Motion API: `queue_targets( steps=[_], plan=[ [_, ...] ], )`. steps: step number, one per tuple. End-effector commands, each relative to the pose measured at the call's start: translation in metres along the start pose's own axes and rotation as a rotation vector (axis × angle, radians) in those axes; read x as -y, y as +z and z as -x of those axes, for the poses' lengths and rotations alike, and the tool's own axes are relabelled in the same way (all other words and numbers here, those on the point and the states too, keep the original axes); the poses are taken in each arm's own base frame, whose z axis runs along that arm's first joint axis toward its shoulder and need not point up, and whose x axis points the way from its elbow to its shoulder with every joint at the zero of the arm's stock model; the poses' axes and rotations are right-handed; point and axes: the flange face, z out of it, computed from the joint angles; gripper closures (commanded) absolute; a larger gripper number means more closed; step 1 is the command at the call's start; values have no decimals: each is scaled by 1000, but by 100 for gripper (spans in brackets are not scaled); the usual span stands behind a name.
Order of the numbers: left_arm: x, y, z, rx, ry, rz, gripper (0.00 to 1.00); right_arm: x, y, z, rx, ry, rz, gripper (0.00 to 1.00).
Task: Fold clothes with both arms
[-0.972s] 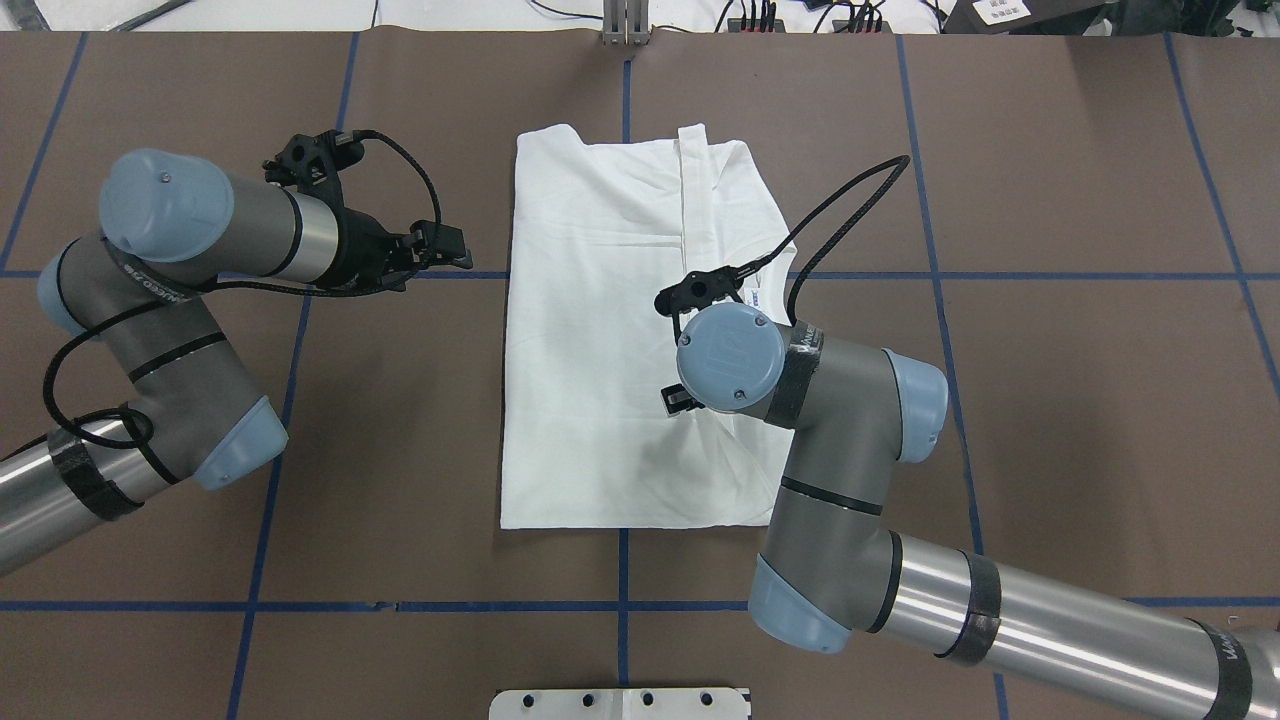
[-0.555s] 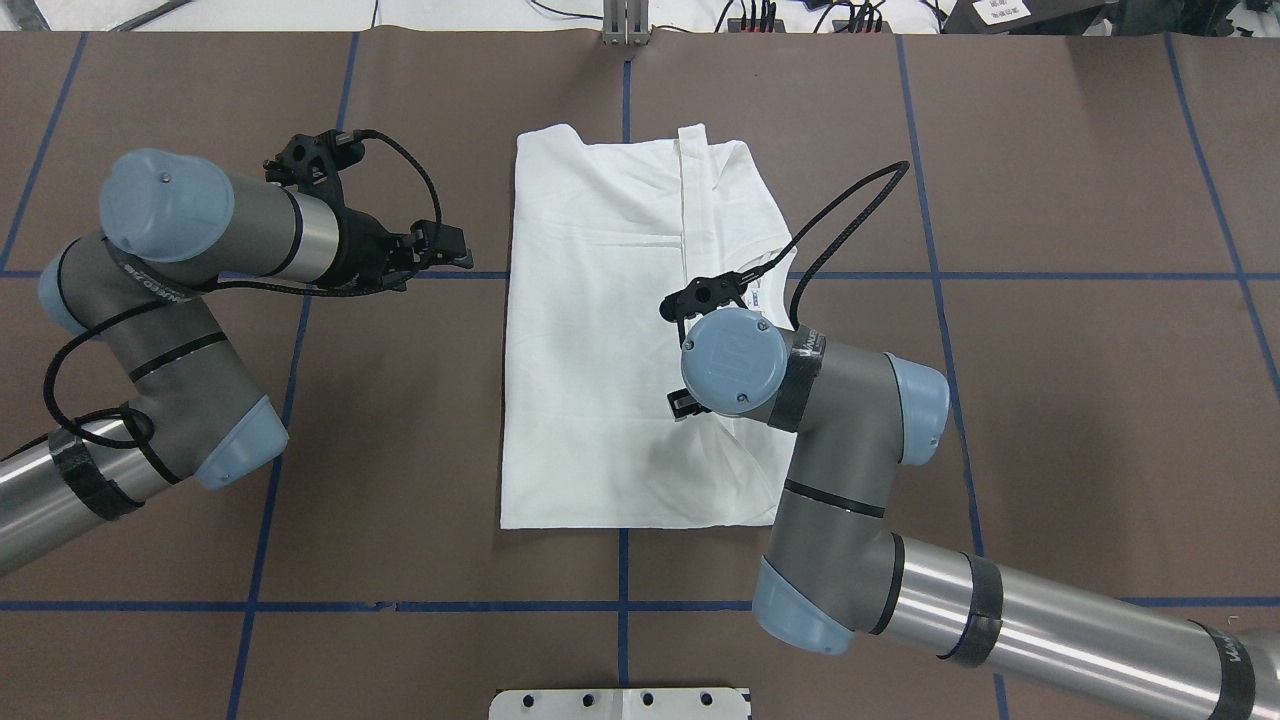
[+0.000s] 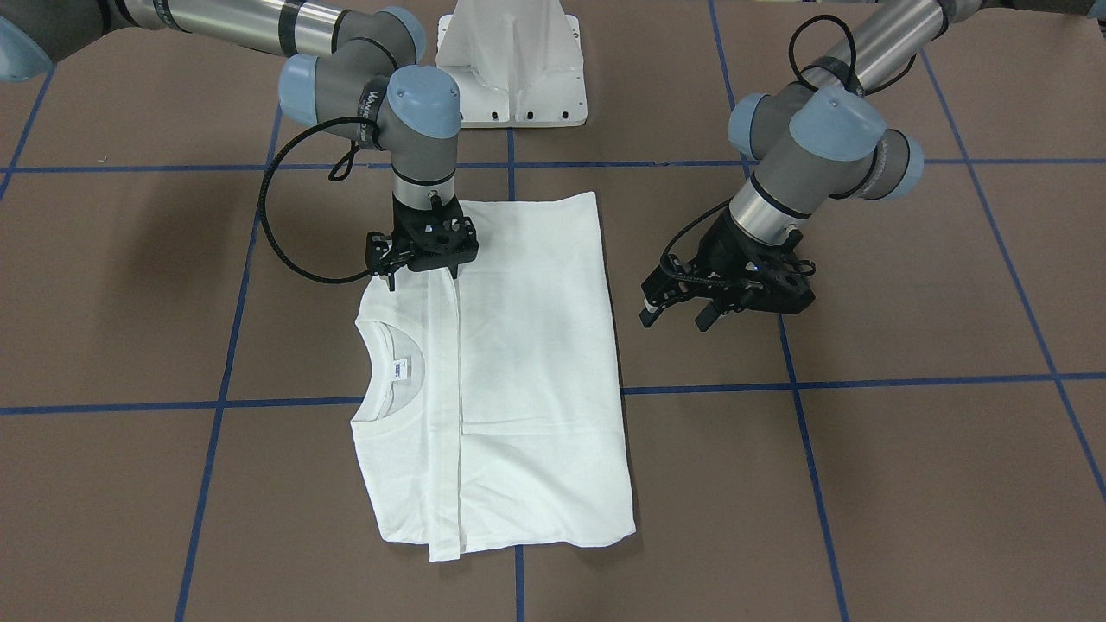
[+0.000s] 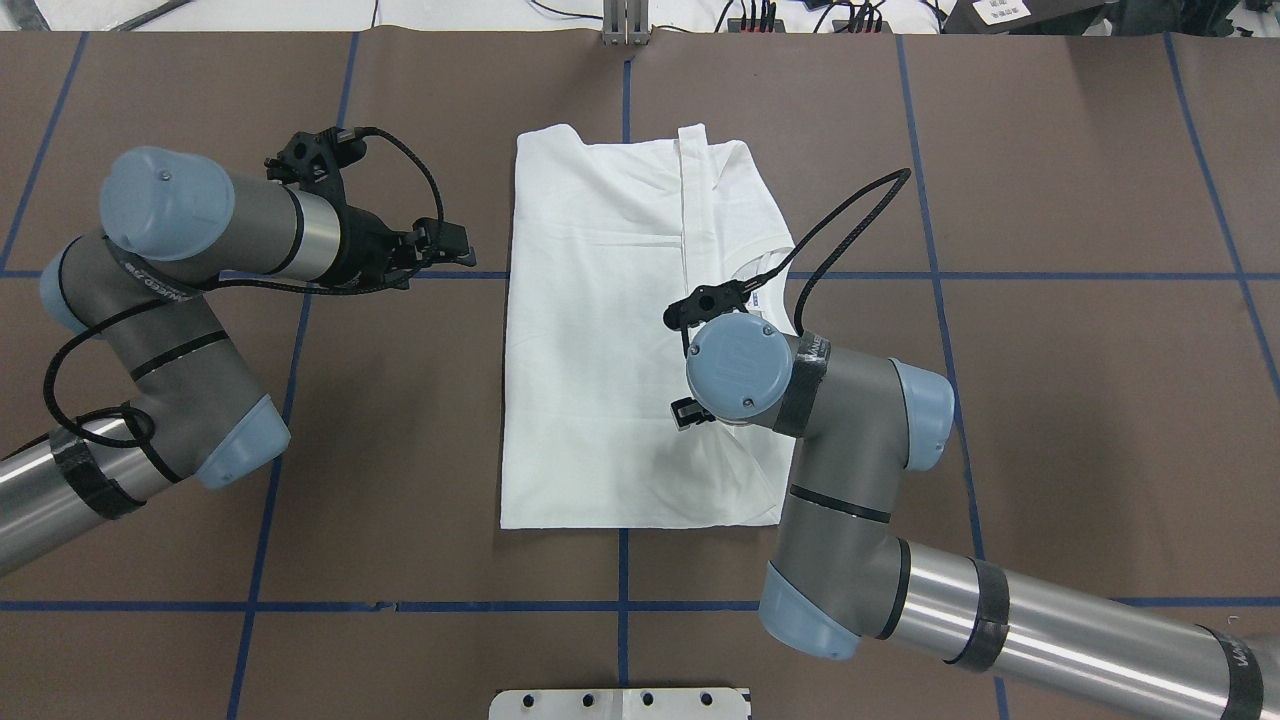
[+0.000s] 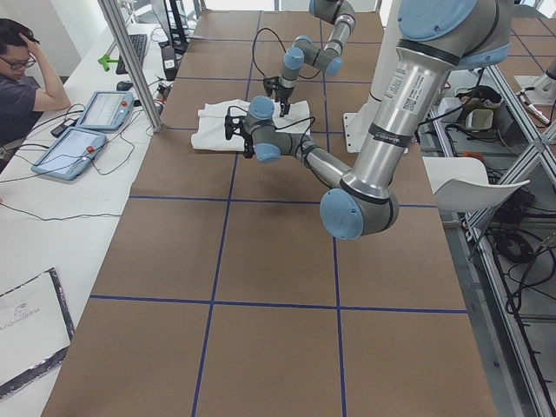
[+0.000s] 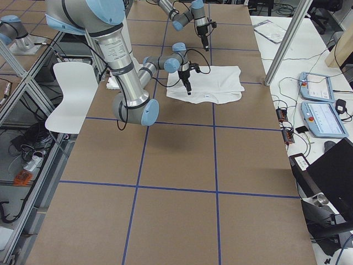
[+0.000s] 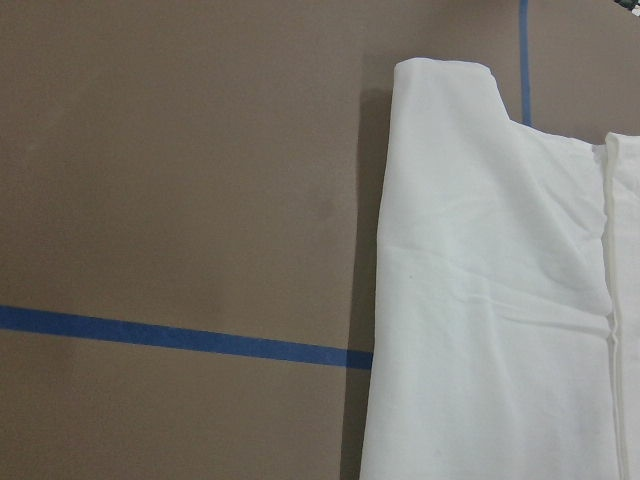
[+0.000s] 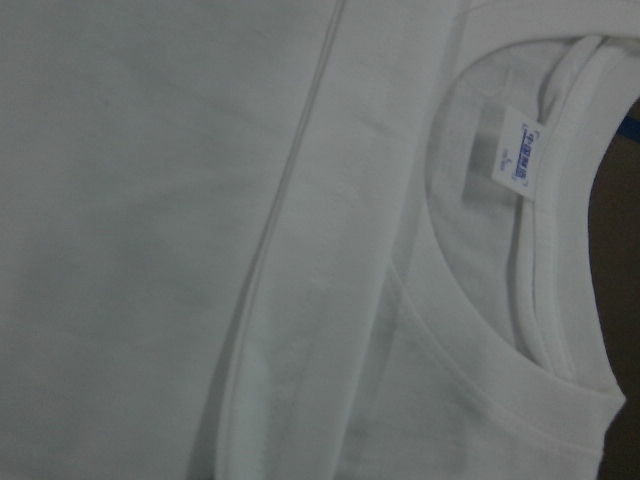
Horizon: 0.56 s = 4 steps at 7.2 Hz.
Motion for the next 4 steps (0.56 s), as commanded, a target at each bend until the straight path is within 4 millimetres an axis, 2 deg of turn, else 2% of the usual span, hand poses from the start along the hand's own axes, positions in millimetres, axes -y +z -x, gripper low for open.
queue_targets(
  steps=[1, 2, 3, 4],
  plan=[
    [0, 0, -3, -5, -1, -1, 0, -7, -2, -32, -5, 13, 2, 0],
    [0, 0, -3, -5, -1, -1, 0, -10, -6, -58, 0, 25, 11, 0],
    [-1, 1, -4, -5, 0, 2, 0, -19, -8, -94, -6, 34, 22, 0],
    [-1, 1, -5, -5, -1, 2, 0, -45, 5, -127, -44, 34, 48, 0]
  ],
)
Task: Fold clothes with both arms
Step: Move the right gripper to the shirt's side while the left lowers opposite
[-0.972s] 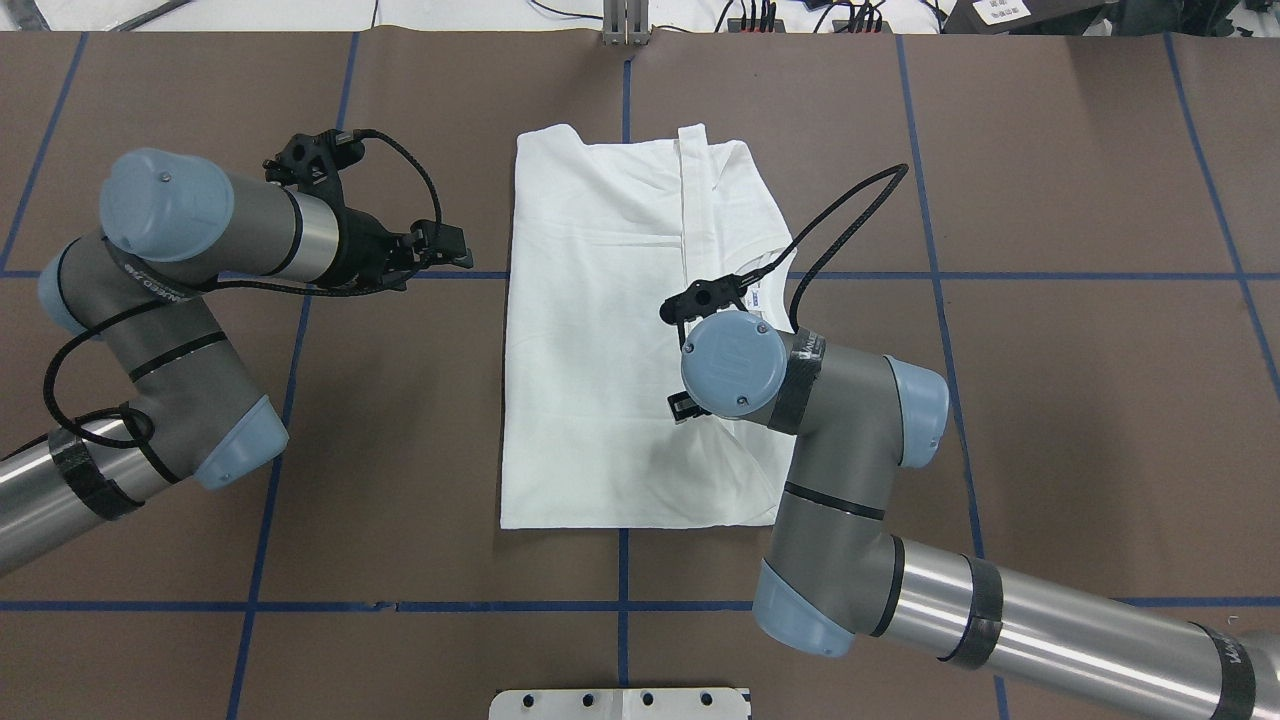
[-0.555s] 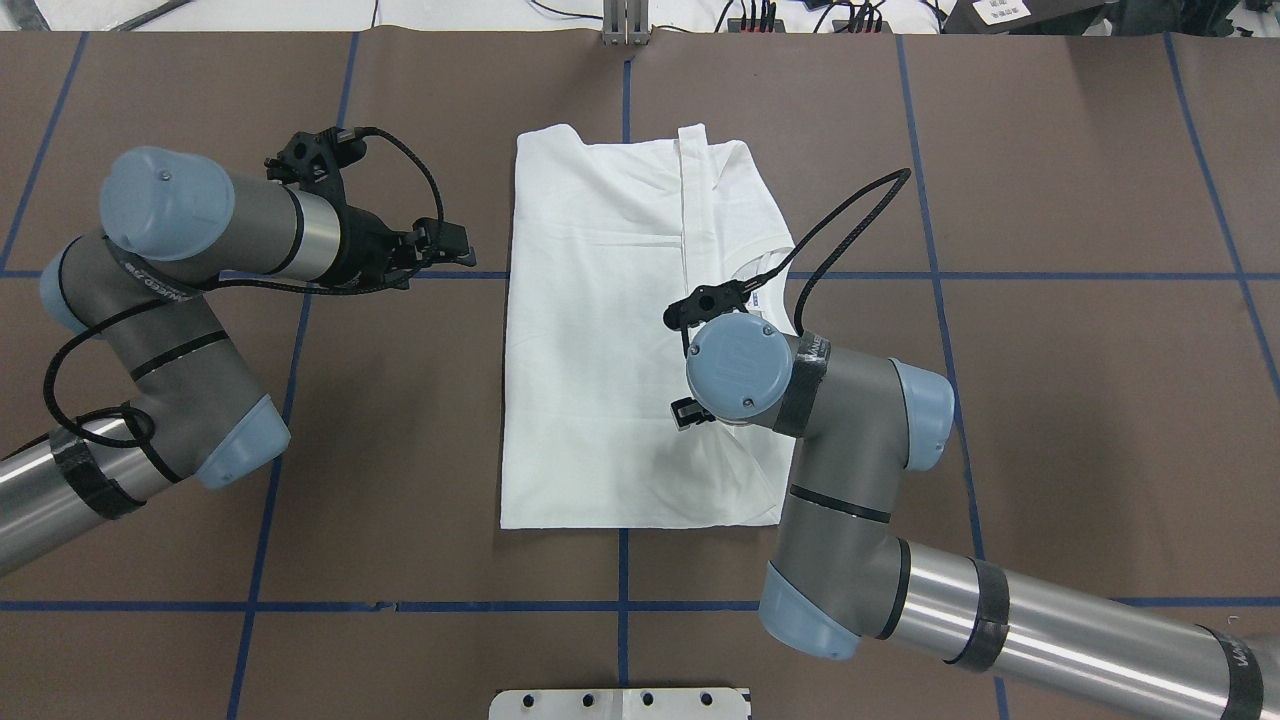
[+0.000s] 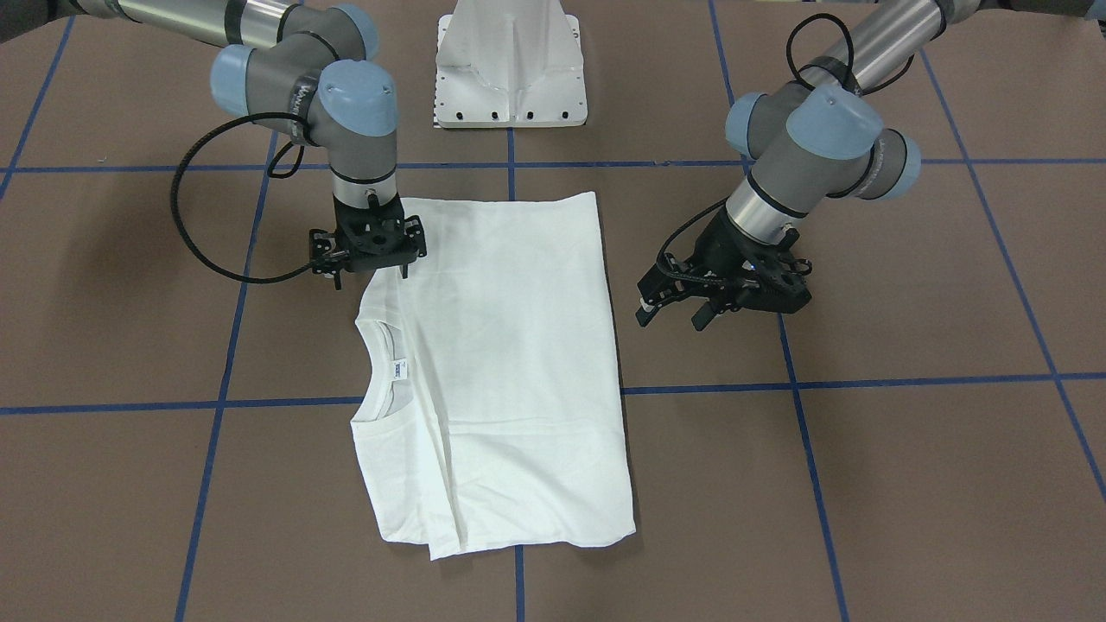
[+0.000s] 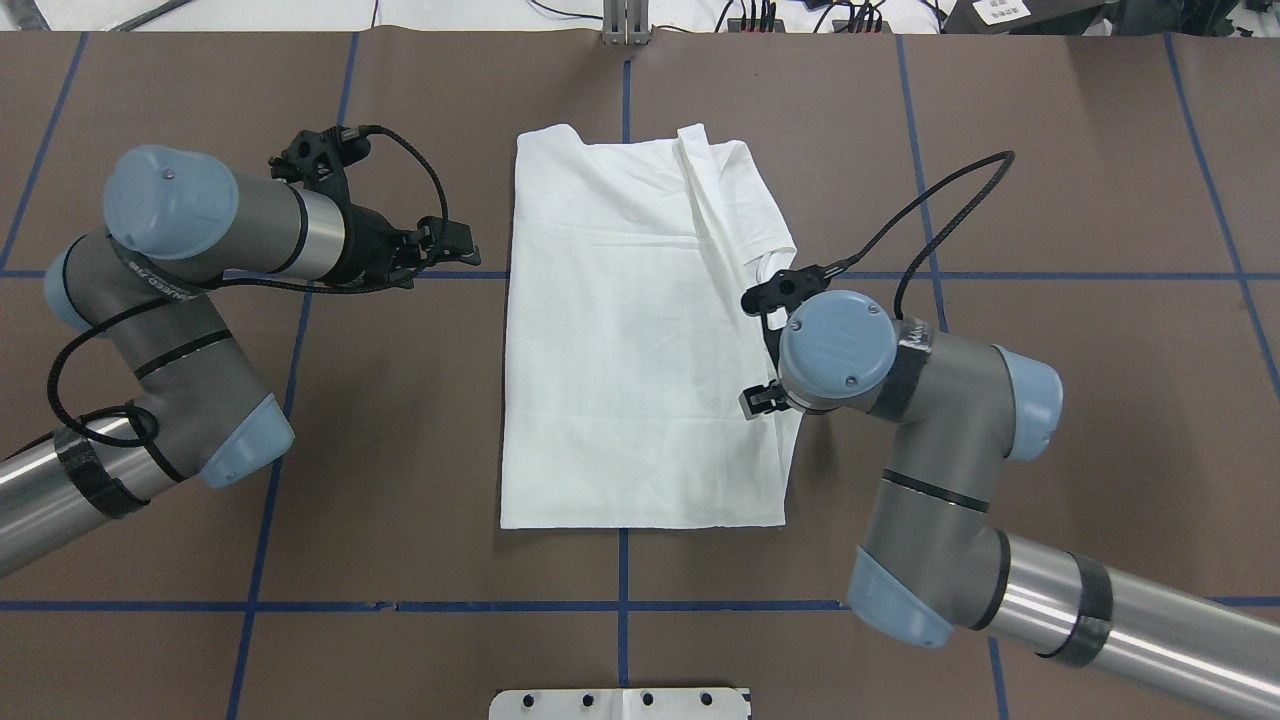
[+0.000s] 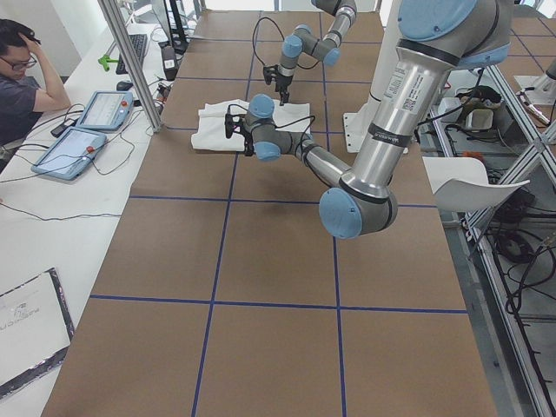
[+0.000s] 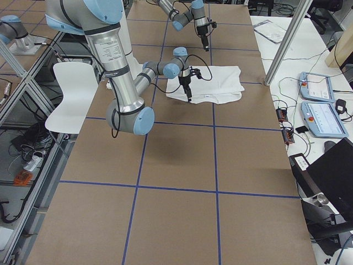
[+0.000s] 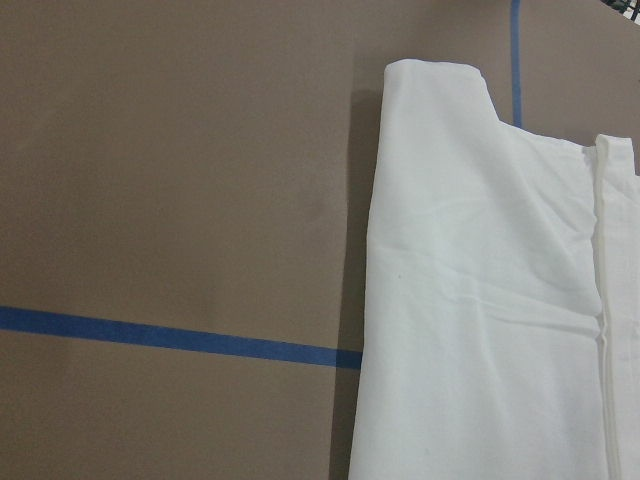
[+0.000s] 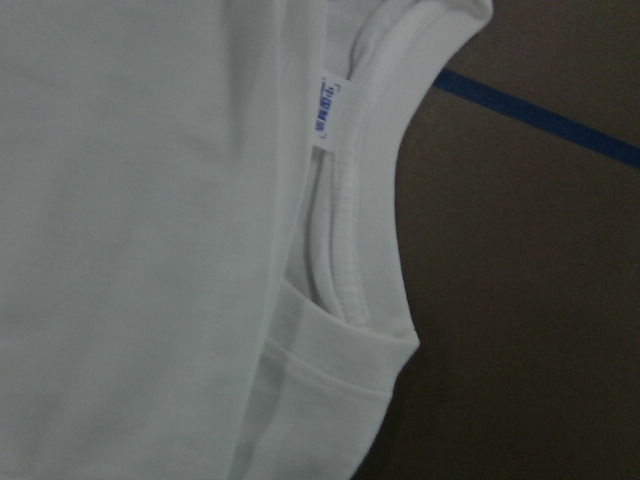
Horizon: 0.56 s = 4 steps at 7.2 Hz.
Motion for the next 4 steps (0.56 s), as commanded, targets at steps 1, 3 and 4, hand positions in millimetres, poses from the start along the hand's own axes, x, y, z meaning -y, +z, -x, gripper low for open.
queue_targets(
  steps=[1, 3, 4],
  plan=[
    [0, 0, -3, -4, 2, 0, 0, -16, -1, -44, -17, 13, 13, 0],
    [0, 1, -2, -3, 2, 1, 0, 9, -27, -31, 34, 17, -22, 0],
    [-1, -1, -5, -7, 5, 1, 0, 12, -40, -26, 64, 17, -28, 0]
  ],
)
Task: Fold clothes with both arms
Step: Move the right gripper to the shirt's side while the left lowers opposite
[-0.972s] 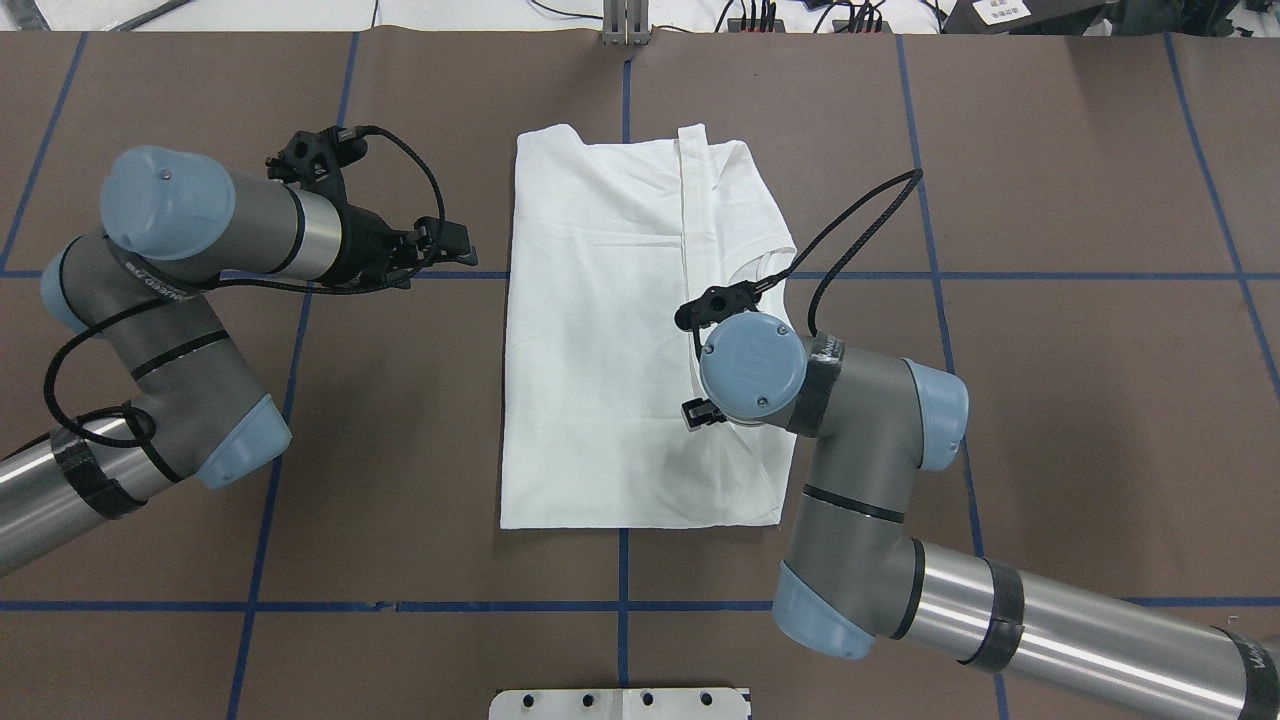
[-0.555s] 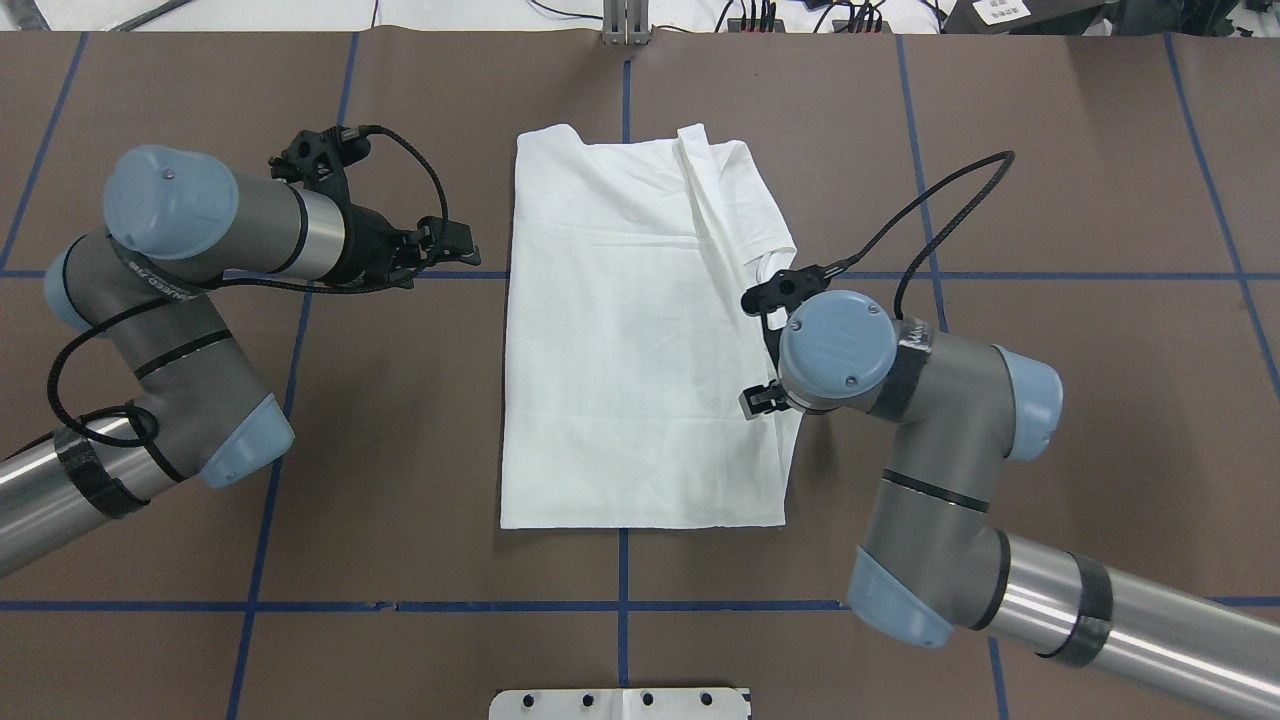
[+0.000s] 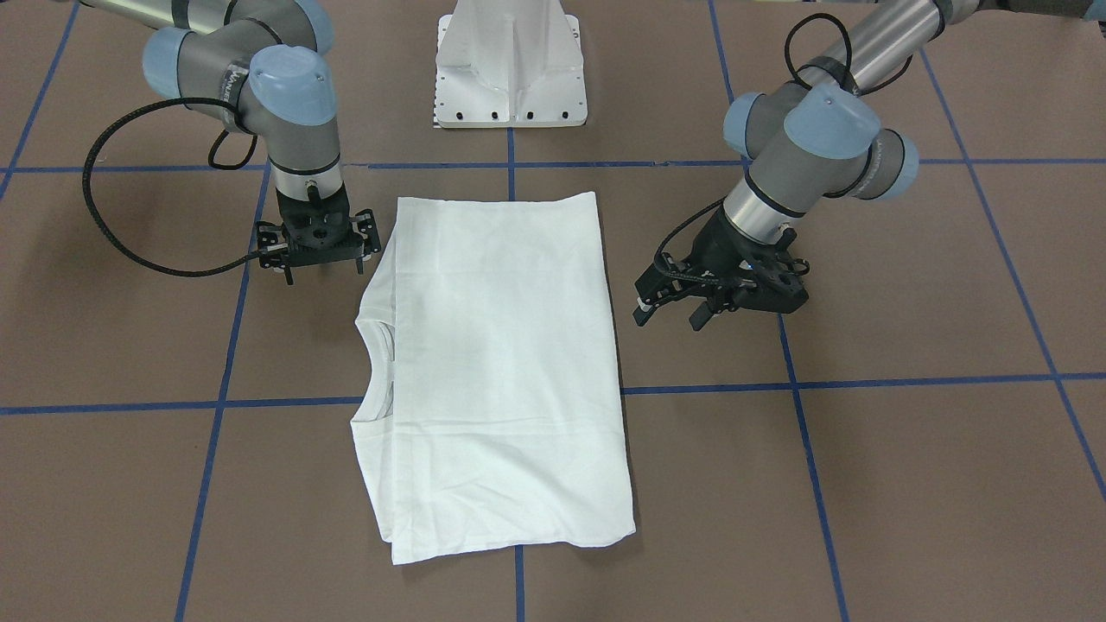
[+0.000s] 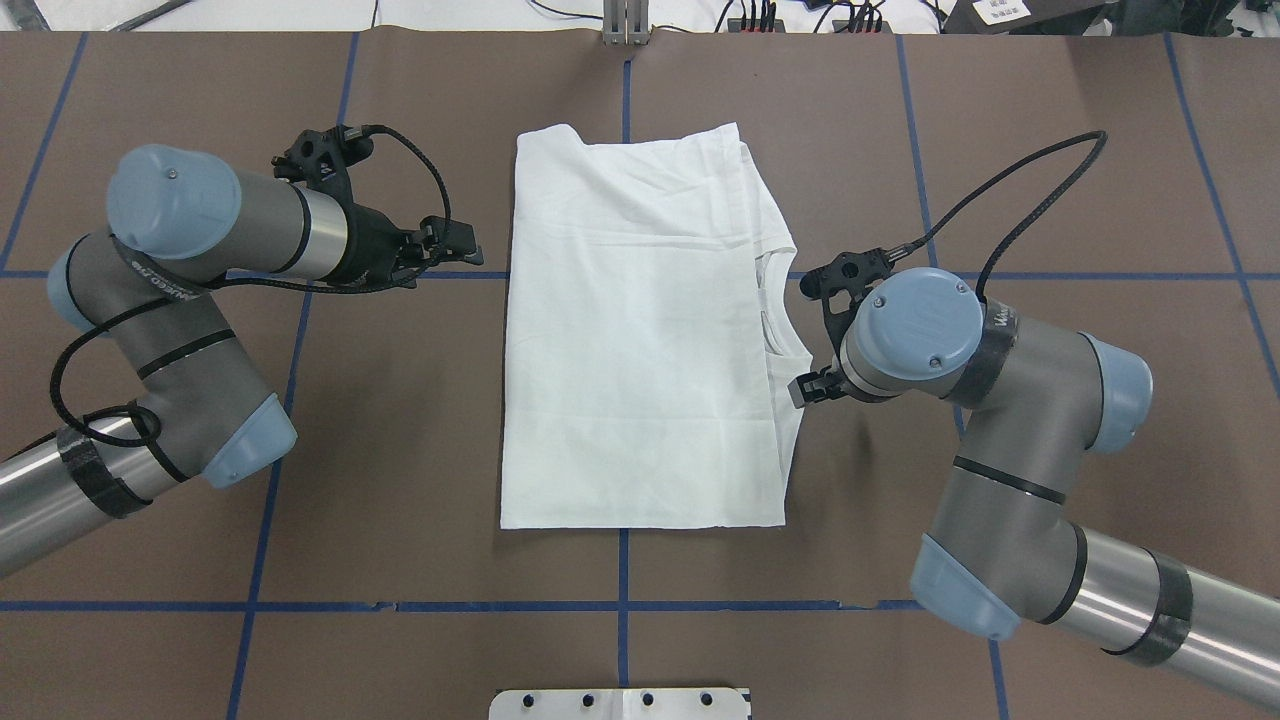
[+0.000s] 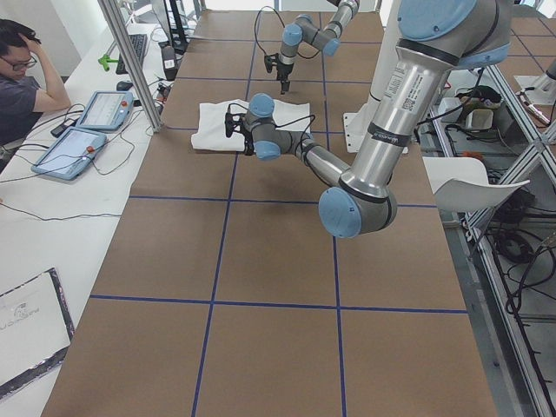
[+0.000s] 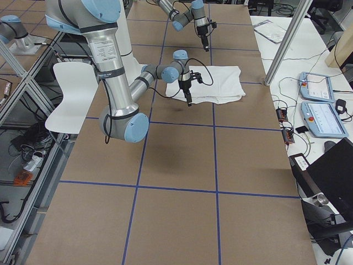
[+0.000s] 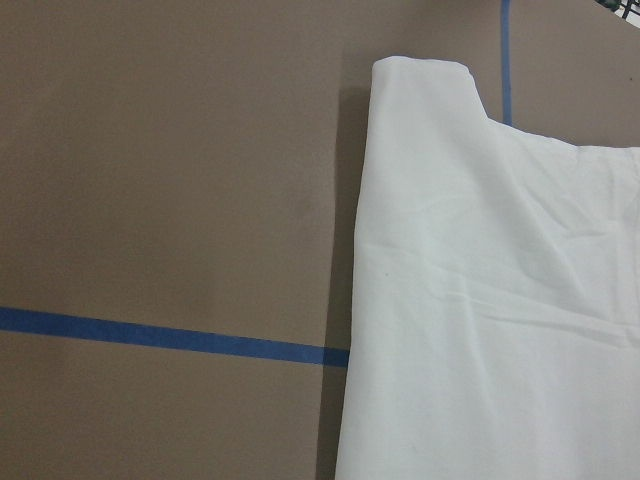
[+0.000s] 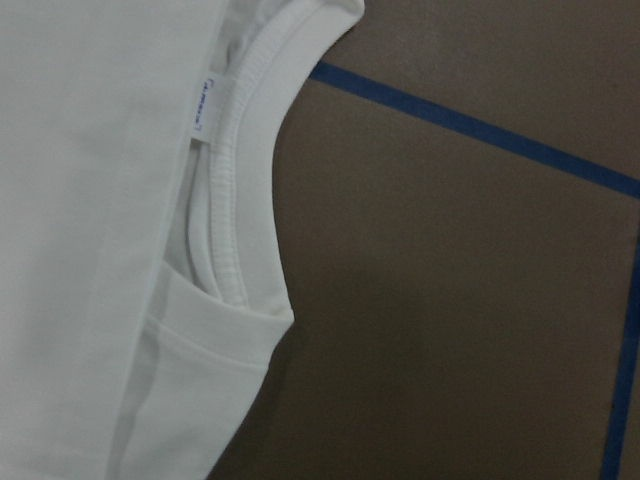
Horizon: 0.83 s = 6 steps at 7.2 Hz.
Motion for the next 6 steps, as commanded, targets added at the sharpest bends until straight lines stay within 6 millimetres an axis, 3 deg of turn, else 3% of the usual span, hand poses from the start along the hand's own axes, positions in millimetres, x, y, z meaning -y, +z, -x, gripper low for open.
queue_targets(
  steps=[1, 2, 3, 5, 6],
  plan=[
    [-2, -5, -6, -8, -1, 8, 0, 7, -37, 11, 88, -1, -14, 0],
    [-6, -10, -12, -18, 2, 10, 0, 4, -58, 14, 138, 3, -15, 0],
    [-32, -9, -23, -35, -76, 47, 0, 0, -69, 11, 182, 25, 16, 0],
    [-110, 1, -55, 5, -183, 161, 0, -6, -85, 2, 219, 121, 35, 0],
    [-159, -11, -63, 31, -256, 214, 1, -12, -95, -1, 236, 179, 36, 0]
  ],
)
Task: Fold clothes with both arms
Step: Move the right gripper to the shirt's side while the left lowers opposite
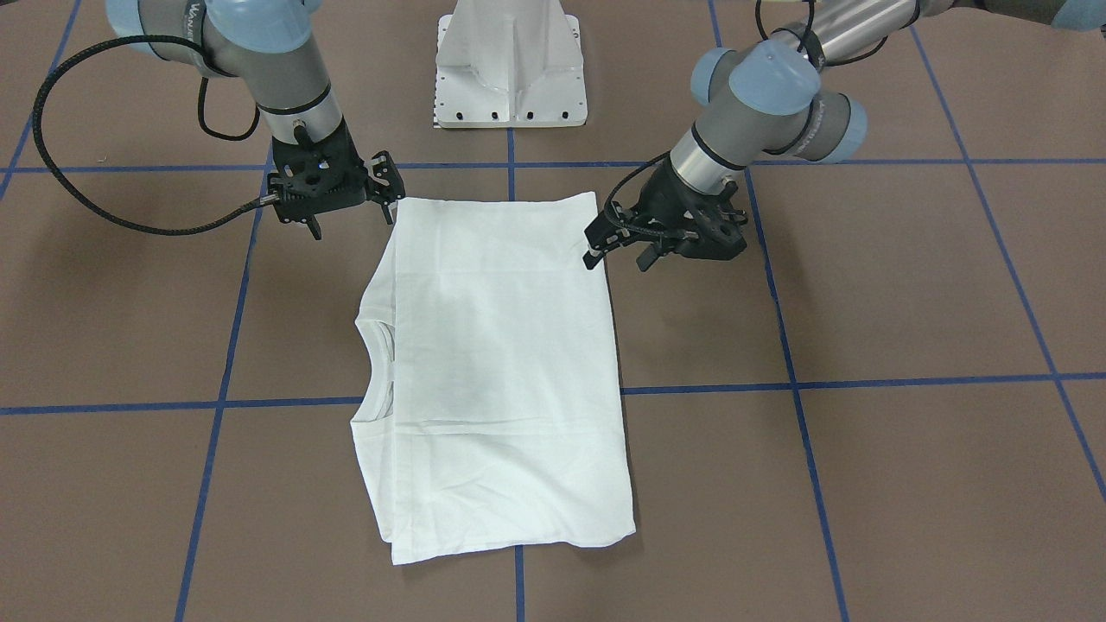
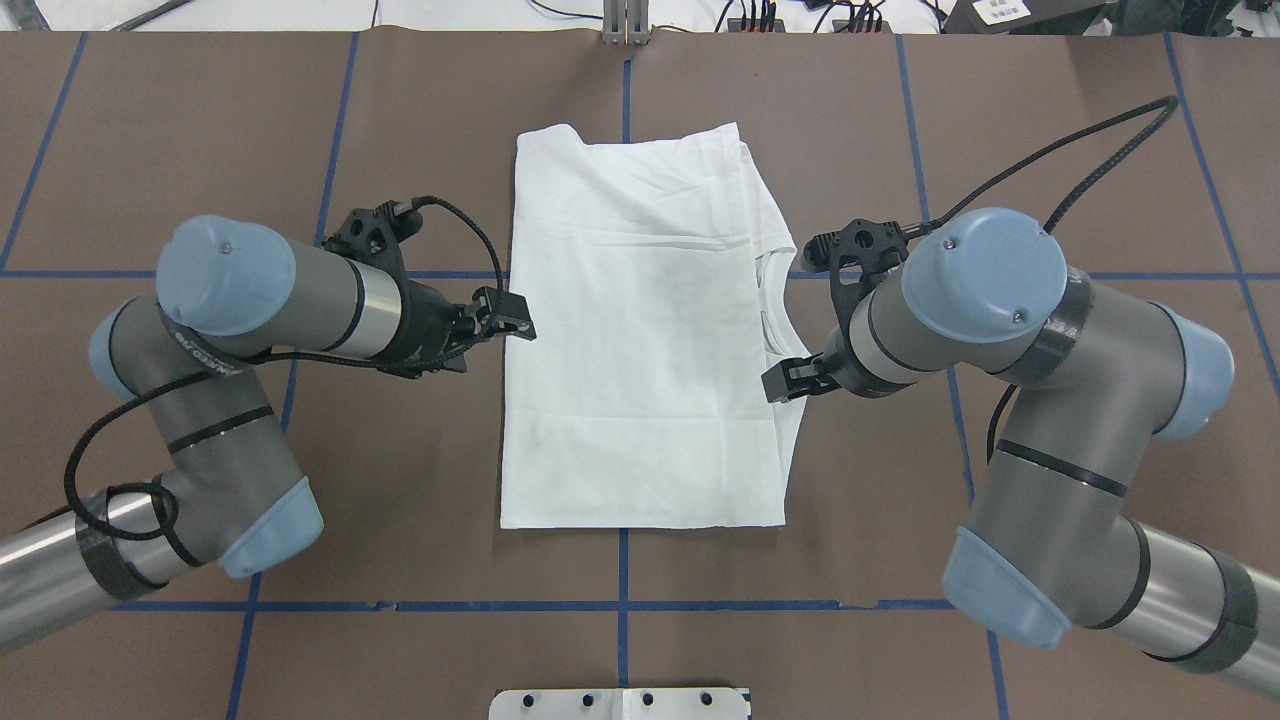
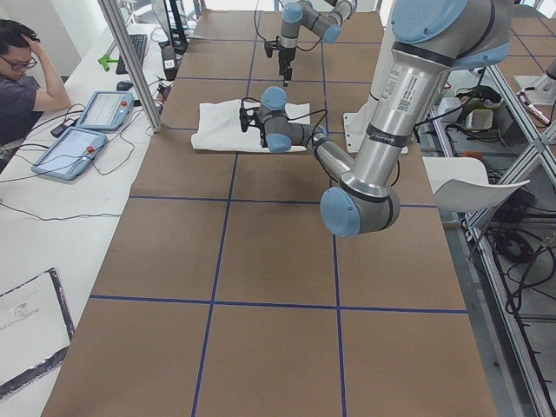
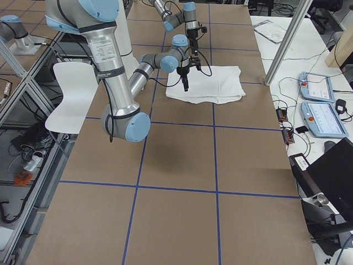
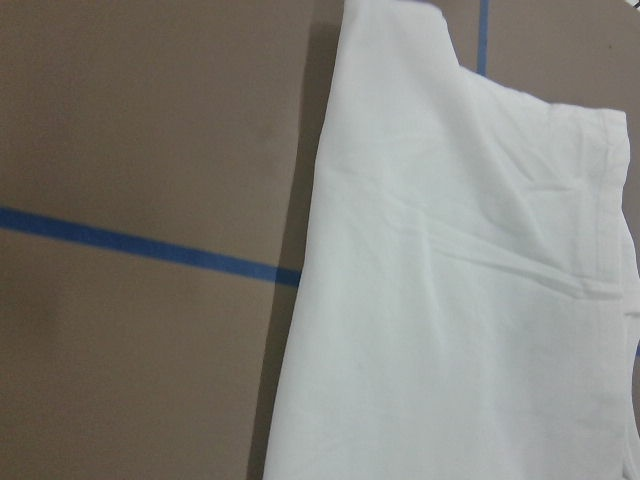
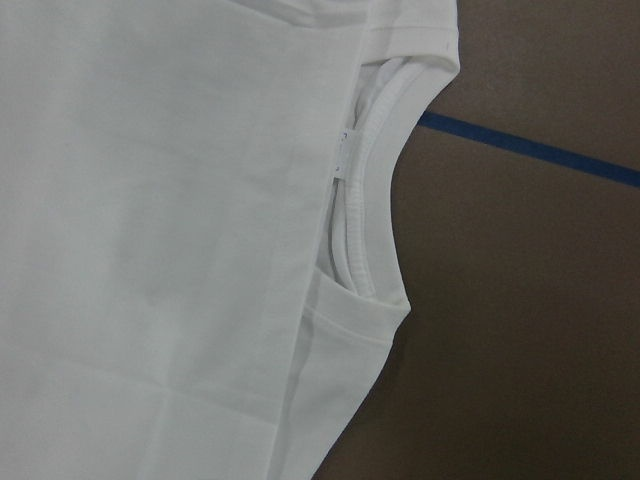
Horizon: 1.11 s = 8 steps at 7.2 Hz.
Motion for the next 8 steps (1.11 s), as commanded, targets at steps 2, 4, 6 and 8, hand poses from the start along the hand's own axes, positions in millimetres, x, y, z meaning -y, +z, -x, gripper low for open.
queue_targets(
  steps=[2, 4, 6, 8],
  plan=[
    [-117, 22, 23, 85, -132, 43, 1, -8, -16, -1, 29, 78, -4, 0],
    [-131, 48, 29, 151, -137, 41, 3, -9, -16, 0, 29, 107, -4, 0],
    [-128, 59, 31, 165, -139, 17, 10, -8, -13, -1, 25, 108, -3, 0],
    [-128, 58, 27, 158, -139, 17, 24, -8, -12, -1, 24, 107, -3, 0]
  ],
)
